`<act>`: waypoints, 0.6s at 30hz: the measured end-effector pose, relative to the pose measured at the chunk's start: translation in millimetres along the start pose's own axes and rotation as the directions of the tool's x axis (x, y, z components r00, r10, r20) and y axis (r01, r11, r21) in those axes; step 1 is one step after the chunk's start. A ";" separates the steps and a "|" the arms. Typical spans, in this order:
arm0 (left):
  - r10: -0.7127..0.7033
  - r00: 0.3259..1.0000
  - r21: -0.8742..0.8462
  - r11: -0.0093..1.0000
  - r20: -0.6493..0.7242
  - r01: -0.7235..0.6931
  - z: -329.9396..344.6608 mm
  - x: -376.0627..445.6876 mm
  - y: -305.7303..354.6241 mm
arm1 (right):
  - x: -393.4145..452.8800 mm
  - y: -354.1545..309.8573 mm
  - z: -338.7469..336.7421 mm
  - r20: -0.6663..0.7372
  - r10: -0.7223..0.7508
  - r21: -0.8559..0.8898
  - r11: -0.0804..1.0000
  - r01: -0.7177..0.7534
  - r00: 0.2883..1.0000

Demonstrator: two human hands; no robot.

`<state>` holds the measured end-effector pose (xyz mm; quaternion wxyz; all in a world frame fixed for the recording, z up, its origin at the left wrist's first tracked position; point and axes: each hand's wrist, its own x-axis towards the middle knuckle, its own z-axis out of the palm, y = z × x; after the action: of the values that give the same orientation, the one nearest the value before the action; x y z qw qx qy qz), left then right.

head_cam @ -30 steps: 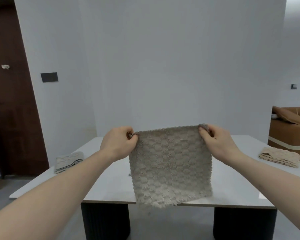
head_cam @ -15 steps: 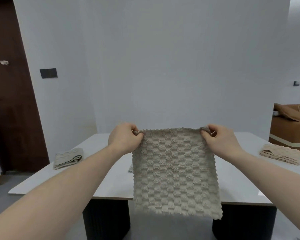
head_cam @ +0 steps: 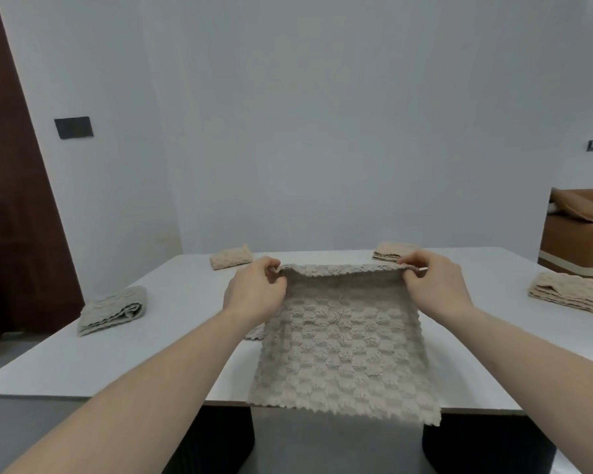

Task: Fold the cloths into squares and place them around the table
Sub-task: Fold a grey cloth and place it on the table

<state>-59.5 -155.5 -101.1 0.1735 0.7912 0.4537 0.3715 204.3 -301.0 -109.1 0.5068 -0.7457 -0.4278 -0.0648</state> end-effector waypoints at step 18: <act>-0.037 0.980 0.104 0.994 0.193 0.017 -4.7 -68.9 -43.0 | -78.9 40.0 -27.4 0.346 -0.032 -0.069 0.996 0.060 0.938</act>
<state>-109.8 -191.5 -154.0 0.1816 0.8253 0.4636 0.2664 192.3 -373.1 -165.8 0.3928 -0.7547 -0.5242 0.0378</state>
